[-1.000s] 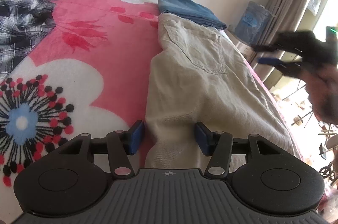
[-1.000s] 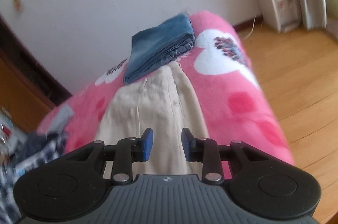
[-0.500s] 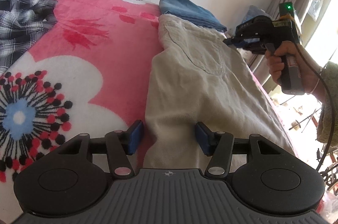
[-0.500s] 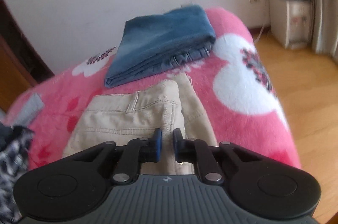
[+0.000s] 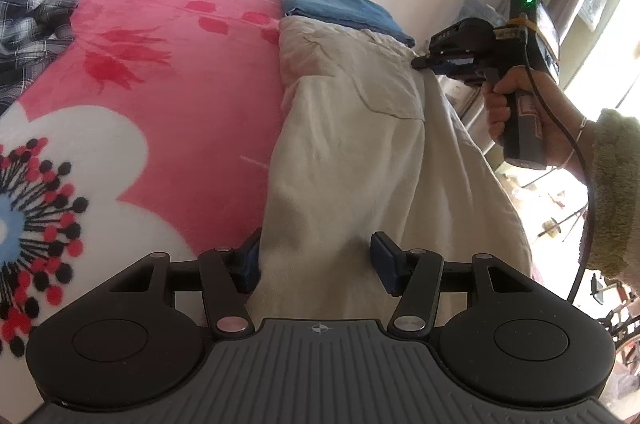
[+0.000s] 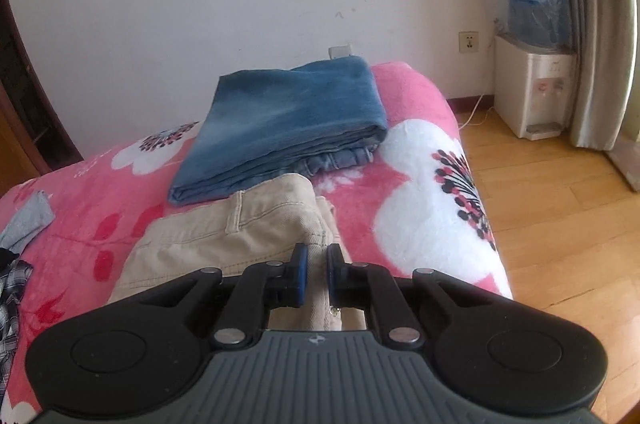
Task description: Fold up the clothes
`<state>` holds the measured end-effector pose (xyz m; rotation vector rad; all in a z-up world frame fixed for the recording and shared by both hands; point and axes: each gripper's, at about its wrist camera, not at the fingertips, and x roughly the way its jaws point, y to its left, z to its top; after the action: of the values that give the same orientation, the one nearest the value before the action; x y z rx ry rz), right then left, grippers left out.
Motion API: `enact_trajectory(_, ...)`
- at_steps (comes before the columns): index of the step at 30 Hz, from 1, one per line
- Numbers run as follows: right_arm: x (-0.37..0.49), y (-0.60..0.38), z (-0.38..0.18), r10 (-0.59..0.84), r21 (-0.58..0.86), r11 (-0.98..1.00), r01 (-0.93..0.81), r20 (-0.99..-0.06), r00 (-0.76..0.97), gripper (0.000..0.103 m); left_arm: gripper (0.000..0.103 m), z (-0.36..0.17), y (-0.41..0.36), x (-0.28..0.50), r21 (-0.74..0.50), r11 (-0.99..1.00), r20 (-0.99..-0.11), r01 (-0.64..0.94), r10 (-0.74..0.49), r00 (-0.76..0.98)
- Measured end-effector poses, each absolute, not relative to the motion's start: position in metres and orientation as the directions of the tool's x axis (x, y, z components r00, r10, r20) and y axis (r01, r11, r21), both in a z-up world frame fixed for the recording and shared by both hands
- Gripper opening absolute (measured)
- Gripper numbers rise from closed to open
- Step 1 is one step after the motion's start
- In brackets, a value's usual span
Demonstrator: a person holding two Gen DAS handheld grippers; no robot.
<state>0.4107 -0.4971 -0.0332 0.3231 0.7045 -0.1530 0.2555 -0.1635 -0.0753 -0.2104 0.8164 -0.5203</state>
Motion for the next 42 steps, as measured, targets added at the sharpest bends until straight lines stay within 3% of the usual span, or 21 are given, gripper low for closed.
enact_trajectory(3, 0.411, -0.5, -0.043, -0.014, 0.241, 0.94, 0.24, -0.678, 0.735, 0.011, 0.055, -0.075, -0.164, 0.255, -0.367, 0.857, -0.639, 0.362, -0.515, 0.571)
enact_trajectory(8, 0.38, -0.525, -0.033, 0.019, 0.388, 0.875, 0.289, -0.625, 0.781, 0.032, 0.055, -0.075, -0.165, 0.254, -0.358, 0.859, -0.64, 0.365, -0.51, 0.574)
enact_trajectory(12, 0.327, -0.545, -0.021, 0.115, 0.522, 0.811, 0.263, -0.585, 0.803, 0.032, 0.055, -0.075, -0.165, 0.253, -0.35, 0.862, -0.641, 0.368, -0.506, 0.577)
enact_trajectory(20, 0.204, -0.523, -0.044, 0.388, 0.655, 0.714, 0.249, -0.665, 0.638, 0.033, 0.055, -0.069, -0.16, 0.248, -0.354, 0.865, -0.639, 0.356, -0.502, 0.583)
enact_trajectory(27, 0.187, -0.499, -0.06, 0.415, 0.677, 0.687, 0.266, -0.665, 0.621, 0.033, 0.055, -0.068, -0.155, 0.235, -0.326, 0.876, -0.657, 0.355, -0.48, 0.582)
enact_trajectory(29, 0.188, -0.495, -0.063, 0.419, 0.686, 0.677, 0.266, -0.658, 0.626, 0.029, 0.055, -0.07, -0.154, 0.231, -0.312, 0.88, -0.661, 0.357, -0.471, 0.584)
enact_trajectory(31, 0.189, -0.486, -0.061, 0.395, 0.649, 0.714, 0.262, -0.683, 0.615, 0.003, 0.055, -0.071, -0.154, 0.228, -0.305, 0.882, -0.659, 0.358, -0.467, 0.589)
enact_trajectory(42, 0.171, -0.484, -0.029, 0.238, 0.548, 0.792, 0.269, -0.683, 0.69, 0.002, 0.055, -0.064, -0.16, 0.227, -0.306, 0.875, -0.656, 0.375, -0.479, 0.583)
